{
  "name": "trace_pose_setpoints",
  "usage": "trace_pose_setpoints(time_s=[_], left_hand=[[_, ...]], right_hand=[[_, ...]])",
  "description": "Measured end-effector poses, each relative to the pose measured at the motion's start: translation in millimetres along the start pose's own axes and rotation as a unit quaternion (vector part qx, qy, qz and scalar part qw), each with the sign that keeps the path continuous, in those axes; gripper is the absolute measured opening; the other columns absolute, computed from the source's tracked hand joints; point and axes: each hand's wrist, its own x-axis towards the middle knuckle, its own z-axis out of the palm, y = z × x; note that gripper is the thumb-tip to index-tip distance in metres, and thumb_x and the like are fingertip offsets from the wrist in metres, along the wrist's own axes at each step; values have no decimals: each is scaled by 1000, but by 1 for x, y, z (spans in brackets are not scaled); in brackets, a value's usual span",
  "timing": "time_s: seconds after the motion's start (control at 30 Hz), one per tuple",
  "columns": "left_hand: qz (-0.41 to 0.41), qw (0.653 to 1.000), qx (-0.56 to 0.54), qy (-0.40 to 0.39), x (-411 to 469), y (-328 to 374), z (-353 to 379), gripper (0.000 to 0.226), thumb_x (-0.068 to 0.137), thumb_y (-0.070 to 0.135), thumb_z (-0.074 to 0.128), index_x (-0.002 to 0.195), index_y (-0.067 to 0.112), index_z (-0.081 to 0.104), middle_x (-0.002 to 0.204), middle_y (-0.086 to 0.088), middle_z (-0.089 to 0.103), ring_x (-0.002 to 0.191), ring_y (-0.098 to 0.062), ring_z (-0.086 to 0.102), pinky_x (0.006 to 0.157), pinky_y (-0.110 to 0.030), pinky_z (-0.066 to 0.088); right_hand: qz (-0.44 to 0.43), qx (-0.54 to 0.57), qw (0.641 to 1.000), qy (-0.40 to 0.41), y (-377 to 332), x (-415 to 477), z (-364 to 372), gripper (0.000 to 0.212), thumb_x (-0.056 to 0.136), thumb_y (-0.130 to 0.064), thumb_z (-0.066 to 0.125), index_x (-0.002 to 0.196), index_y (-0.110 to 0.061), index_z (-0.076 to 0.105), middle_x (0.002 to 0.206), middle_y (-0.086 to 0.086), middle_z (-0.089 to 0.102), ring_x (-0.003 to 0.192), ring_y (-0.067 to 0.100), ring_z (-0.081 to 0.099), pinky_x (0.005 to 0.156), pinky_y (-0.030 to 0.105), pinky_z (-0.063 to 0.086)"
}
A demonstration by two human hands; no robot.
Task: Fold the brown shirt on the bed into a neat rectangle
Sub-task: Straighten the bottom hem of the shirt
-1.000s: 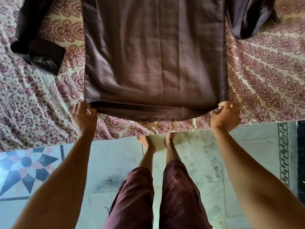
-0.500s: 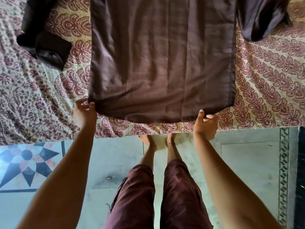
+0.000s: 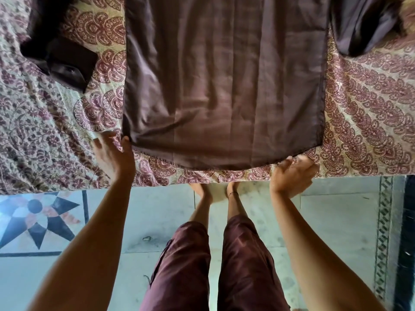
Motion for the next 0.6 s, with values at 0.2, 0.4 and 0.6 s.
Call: trace_pose_setpoints(time_s=[0.2, 0.4, 0.6], left_hand=[[366, 911, 129, -139, -58, 40, 43, 50, 89, 38, 44, 136, 21, 43, 147, -11, 37, 135, -28, 33, 107, -45, 19], [431, 853, 204, -212, -59, 29, 65, 65, 91, 51, 33, 145, 16, 29, 152, -11, 28, 139, -25, 29, 112, -45, 10], [159, 956, 194, -155, 3, -45, 18, 78, 88, 61, 14, 150, 14, 8, 158, -8, 6, 145, -23, 4, 116, -51, -2]], right_hand=[[-436, -77, 886, -137, -37, -16, 31, 58, 93, -39, 39, 141, -5, 34, 148, 21, 30, 136, 33, 27, 110, 43, 19], [-476, -204, 828, -216, -20, -16, 50, 73, 92, -58, 26, 148, -12, 17, 154, 20, 15, 141, 36, 17, 111, 55, 11], [-453, -232, 830, -228, -14, -13, 43, 78, 89, -65, 21, 148, -14, 18, 153, 25, 13, 140, 40, 18, 110, 58, 12]])
